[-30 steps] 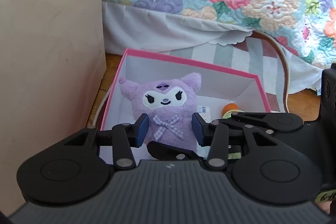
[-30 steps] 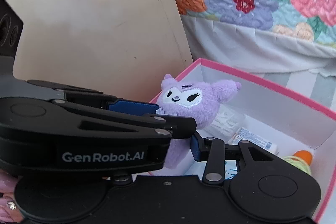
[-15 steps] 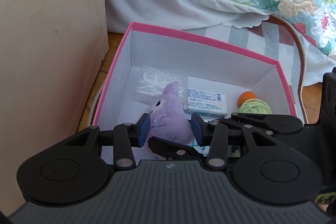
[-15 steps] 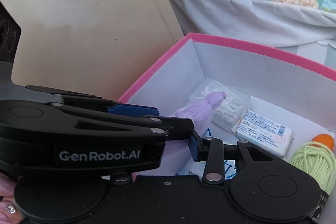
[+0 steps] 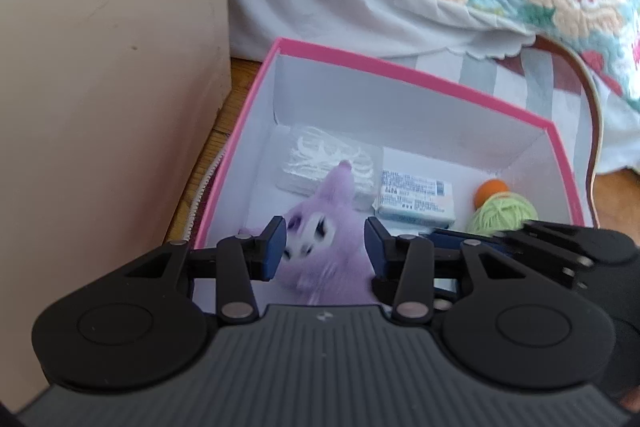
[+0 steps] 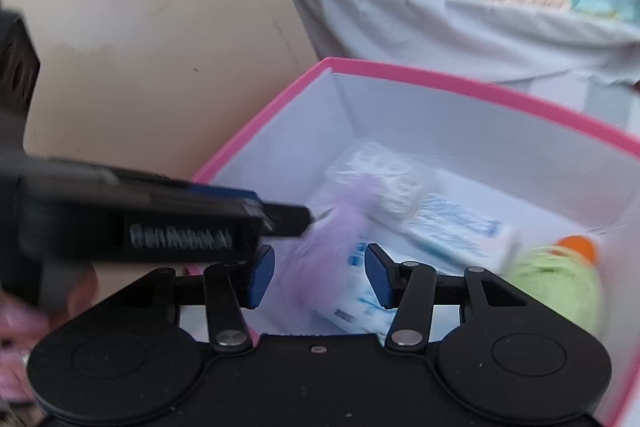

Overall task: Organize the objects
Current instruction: 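Lower the plush toy into the pink box and open the left gripper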

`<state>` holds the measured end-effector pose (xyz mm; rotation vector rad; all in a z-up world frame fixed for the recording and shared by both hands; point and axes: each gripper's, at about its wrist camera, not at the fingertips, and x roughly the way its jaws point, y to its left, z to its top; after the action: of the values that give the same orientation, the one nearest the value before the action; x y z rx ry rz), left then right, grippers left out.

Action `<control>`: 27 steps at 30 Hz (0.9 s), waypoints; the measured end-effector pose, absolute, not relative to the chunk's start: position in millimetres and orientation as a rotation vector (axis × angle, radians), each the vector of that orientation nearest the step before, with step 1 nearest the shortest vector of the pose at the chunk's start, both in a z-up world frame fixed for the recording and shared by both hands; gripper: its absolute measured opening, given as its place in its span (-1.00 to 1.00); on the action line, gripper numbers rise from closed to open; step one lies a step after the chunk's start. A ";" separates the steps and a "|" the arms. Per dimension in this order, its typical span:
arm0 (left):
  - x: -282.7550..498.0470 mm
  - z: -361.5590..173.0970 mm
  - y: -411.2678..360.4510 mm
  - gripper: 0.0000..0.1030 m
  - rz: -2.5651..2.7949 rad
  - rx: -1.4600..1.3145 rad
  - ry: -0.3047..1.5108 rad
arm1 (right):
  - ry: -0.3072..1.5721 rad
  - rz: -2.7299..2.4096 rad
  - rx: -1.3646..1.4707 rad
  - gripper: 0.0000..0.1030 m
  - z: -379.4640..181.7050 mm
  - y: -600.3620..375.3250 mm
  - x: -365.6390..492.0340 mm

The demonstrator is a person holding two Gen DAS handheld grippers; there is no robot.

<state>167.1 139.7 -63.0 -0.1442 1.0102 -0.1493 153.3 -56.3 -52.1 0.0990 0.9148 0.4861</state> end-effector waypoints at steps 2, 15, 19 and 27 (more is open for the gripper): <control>164.2 -59.3 141.6 -0.18 -0.144 -0.150 0.998 | 0.889 0.477 0.075 0.08 -43.0 -61.4 145.4; 137.1 -36.3 127.7 -0.17 -0.144 -0.131 0.965 | 0.802 0.441 0.025 0.08 4.4 -79.0 96.4; 124.4 -30.6 122.1 -0.14 -0.144 -0.114 0.976 | 0.802 0.408 0.025 0.08 16.2 -83.9 82.1; 102.9 -16.7 116.1 -0.04 -0.141 -0.097 1.020 | 0.855 0.309 0.032 0.08 24.5 -97.1 60.1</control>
<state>102.9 116.1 -16.7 -0.0969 1.0198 -0.1415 60.1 -97.1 24.5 0.0323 0.8546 0.3095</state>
